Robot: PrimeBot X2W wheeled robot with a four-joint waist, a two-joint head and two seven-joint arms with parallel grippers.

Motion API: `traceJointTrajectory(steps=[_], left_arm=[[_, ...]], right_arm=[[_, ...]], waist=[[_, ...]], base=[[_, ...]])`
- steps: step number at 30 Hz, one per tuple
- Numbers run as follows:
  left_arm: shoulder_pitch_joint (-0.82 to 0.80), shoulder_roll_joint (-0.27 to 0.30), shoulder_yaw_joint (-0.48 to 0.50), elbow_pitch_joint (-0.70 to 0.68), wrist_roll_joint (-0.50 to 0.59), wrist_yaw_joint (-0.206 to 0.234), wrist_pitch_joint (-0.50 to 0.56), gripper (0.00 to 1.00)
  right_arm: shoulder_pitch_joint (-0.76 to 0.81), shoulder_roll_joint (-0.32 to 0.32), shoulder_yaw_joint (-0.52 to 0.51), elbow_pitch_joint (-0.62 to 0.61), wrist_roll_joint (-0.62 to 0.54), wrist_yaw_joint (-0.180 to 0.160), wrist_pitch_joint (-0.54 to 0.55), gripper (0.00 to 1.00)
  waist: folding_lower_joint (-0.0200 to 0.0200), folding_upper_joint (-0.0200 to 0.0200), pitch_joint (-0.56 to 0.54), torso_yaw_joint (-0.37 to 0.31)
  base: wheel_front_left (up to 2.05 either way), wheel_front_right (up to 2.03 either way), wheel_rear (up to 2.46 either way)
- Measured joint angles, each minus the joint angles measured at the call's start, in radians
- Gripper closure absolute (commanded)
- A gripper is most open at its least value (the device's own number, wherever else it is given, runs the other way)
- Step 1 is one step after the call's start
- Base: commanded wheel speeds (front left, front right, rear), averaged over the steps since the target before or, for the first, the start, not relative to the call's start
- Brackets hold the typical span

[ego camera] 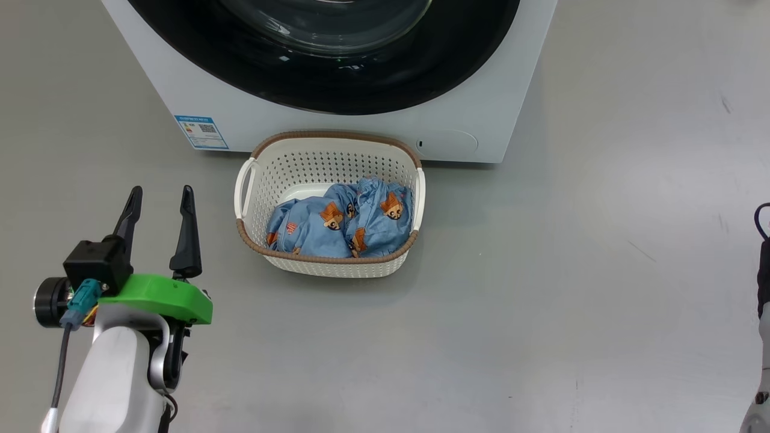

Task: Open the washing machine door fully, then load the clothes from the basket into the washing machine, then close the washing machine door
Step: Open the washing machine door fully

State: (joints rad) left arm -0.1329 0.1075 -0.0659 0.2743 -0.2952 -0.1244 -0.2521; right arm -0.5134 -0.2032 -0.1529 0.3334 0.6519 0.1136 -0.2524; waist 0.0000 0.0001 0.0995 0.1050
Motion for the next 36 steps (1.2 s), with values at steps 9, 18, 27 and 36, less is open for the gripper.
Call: traceJointTrajectory(steps=[9,18,27,36], left_arm=[[-0.003,0.000,-0.019,-0.018,0.000,0.000,0.000,0.00],[-0.019,-0.006,-0.035,-0.027,-0.003,-0.003,0.000,0.00],[-0.071,-0.026,-0.062,-0.040,-0.006,-0.003,0.000,0.00],[-0.099,-0.032,-0.085,-0.054,-0.015,-0.003,0.000,0.00]], right_arm=[[-0.075,0.079,-0.148,0.049,0.239,-0.029,0.049,0.13],[-0.155,0.072,-0.202,0.075,0.330,-0.067,0.121,1.00],[-0.264,0.023,-0.203,0.095,0.373,-0.109,0.219,1.00],[-0.389,-0.021,-0.155,0.111,0.388,-0.154,0.354,1.00]], waist=[[0.0000,0.0000,0.043,0.026],[0.0000,0.0000,0.101,0.050],[0.0000,0.0000,0.165,0.072],[0.0001,0.0000,0.218,0.106]], base=[[0.00,0.00,0.00],[0.00,0.00,0.00],[0.00,0.00,0.00],[0.00,0.00,0.00]])
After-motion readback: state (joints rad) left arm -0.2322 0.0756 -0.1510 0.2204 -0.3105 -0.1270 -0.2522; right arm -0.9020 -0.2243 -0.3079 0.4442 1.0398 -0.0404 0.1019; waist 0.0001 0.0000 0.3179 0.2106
